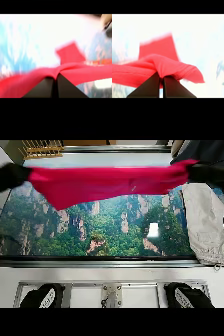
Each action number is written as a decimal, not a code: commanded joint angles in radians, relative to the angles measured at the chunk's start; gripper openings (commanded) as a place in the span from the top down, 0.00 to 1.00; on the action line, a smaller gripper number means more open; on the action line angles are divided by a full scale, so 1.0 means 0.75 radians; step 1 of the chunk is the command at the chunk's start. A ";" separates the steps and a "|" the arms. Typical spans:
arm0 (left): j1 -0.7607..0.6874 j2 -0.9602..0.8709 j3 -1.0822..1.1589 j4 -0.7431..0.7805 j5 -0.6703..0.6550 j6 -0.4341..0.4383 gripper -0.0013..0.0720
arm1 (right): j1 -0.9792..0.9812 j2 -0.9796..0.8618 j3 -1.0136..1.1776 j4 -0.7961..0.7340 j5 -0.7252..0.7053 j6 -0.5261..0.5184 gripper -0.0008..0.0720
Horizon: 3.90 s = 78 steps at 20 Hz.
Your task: Fold the clothes and pants, and hang the long-sleeved shirts on hangers.
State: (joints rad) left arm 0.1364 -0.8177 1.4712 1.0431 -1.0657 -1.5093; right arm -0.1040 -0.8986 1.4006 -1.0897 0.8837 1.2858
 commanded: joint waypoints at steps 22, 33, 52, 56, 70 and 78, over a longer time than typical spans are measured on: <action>0.001 -0.725 -0.082 -0.049 0.063 -0.076 0.97 | 0.016 -0.563 0.075 0.200 0.135 0.168 0.97; 0.036 -1.178 0.423 -0.144 -0.040 -0.021 0.13 | 0.001 -0.732 0.077 0.202 -0.241 0.166 0.09; -0.109 -0.416 -1.025 0.177 -0.006 -0.059 0.13 | -0.288 -0.443 -0.990 0.074 0.116 0.281 0.09; -0.135 -0.395 -1.036 0.175 0.012 -0.074 0.13 | -0.236 -0.561 -0.991 0.290 0.103 0.153 0.09; 0.133 -0.372 -1.097 0.181 0.046 -0.316 0.13 | -0.136 -0.590 -0.991 0.381 -0.026 0.119 0.97; 0.220 -0.320 -1.325 0.073 0.430 -0.535 0.13 | -0.136 -0.587 -0.991 0.382 -0.027 0.120 0.97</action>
State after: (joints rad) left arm 0.2962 -1.0443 0.5110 1.1473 -0.8455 -1.8706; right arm -0.2070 -1.3403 0.6567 -0.8036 0.8631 1.3750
